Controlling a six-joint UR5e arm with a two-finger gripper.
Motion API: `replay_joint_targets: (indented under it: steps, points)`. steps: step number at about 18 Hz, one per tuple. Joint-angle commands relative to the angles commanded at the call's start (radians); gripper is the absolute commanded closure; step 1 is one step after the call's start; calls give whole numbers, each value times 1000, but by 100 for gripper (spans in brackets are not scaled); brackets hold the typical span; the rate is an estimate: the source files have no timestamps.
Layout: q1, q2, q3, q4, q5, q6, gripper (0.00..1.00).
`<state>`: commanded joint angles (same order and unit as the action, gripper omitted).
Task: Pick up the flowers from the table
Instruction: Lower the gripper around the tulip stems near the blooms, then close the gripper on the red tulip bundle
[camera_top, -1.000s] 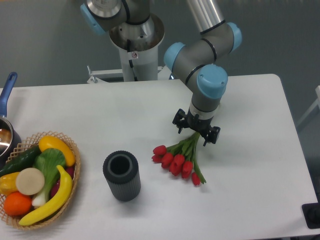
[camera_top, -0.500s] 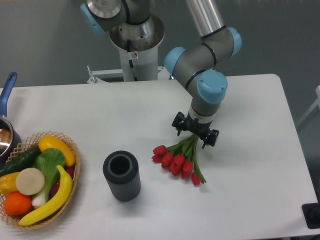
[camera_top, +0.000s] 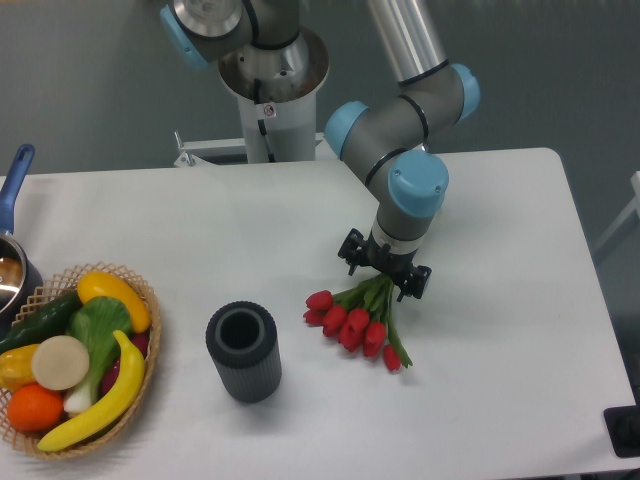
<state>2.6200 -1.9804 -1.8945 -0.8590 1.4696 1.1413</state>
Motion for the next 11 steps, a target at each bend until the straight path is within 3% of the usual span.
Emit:
replay_joint_targets:
  steps: [11]
  points:
    - [-2,5,2,-2,2,-3,71]
